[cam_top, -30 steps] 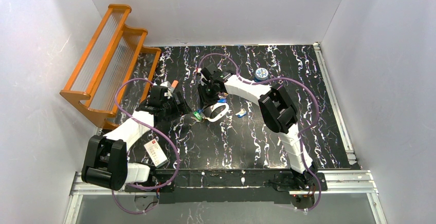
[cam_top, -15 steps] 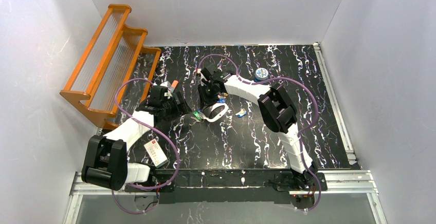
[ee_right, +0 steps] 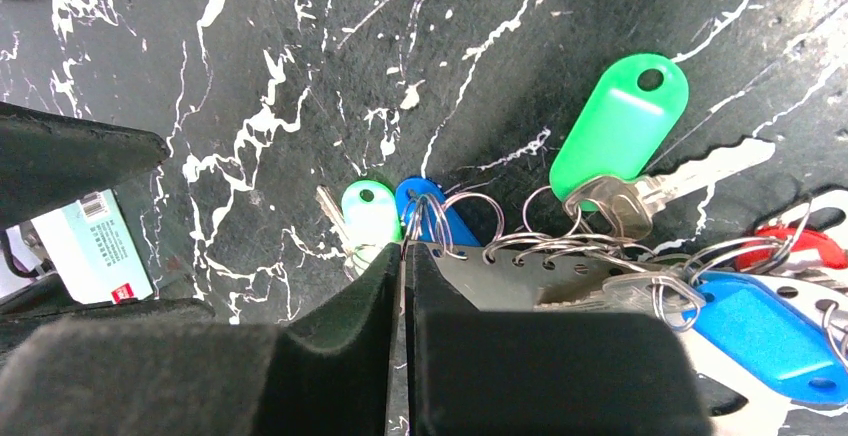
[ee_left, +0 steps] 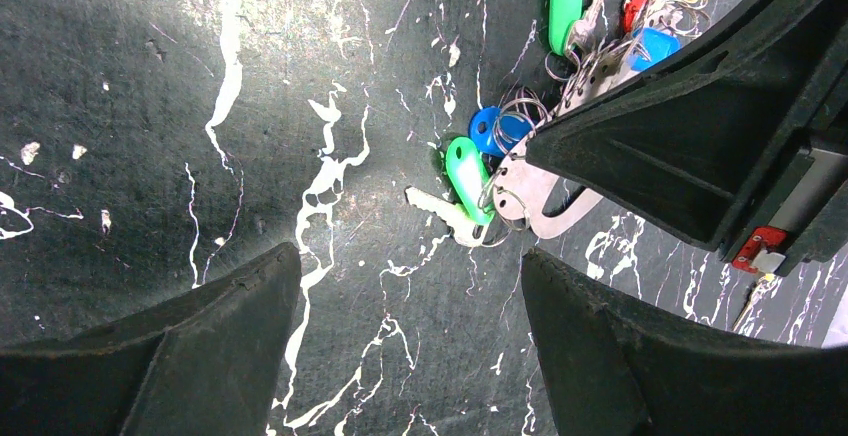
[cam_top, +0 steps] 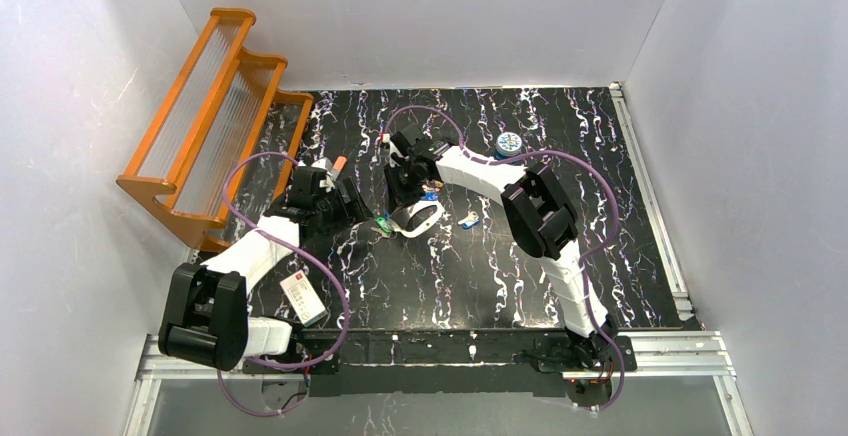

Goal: Put the keys on the keyring

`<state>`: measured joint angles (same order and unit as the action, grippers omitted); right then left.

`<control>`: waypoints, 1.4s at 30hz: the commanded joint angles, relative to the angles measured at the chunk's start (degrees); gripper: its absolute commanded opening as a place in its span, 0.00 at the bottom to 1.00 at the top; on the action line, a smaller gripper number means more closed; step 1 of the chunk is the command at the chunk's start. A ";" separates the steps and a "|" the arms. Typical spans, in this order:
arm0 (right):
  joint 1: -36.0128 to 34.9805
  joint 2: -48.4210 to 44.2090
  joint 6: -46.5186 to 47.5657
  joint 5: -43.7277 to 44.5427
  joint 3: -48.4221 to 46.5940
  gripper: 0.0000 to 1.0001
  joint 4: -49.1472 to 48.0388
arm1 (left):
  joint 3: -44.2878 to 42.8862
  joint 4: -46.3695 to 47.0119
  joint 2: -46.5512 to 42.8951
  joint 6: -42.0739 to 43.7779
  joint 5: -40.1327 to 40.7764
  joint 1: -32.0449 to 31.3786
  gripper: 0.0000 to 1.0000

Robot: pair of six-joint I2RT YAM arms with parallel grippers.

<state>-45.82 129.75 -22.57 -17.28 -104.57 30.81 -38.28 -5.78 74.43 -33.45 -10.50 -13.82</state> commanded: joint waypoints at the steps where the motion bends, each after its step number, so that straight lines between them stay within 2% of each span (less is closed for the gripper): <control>1: -0.24 0.07 -0.37 -1.62 -1.26 0.15 -2.79 | 0.43 0.06 -0.76 0.23 -0.37 0.29 0.79; 7: -0.24 1.39 -0.46 -1.23 -2.81 0.29 -2.28 | 0.14 -0.37 -0.96 0.43 -0.22 0.30 0.79; 12: -0.23 2.65 -0.16 -1.04 -4.51 0.30 -1.14 | -0.11 -0.54 -0.88 0.58 -0.22 0.33 0.79; 14: -0.23 2.70 -0.04 -0.96 -4.73 0.26 -1.02 | -0.19 -0.68 -0.95 0.67 -0.11 0.29 0.79; 21: -0.24 1.48 1.07 -0.99 -4.82 0.02 -0.58 | -0.85 -1.06 -1.05 0.93 0.20 0.29 0.79; 30: -0.23 -4.78 5.95 -5.01 2.52 0.01 -5.18 | -2.19 -1.09 -1.48 1.61 -0.31 0.29 0.79; 42: -0.23 -26.68 9.76 -7.02 24.82 0.01 -26.70 | -5.05 0.57 -7.09 7.54 -4.70 0.29 0.81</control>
<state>-45.82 112.29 -14.72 -22.39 -85.45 16.60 -40.38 -5.98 70.78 -29.87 -12.14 -13.82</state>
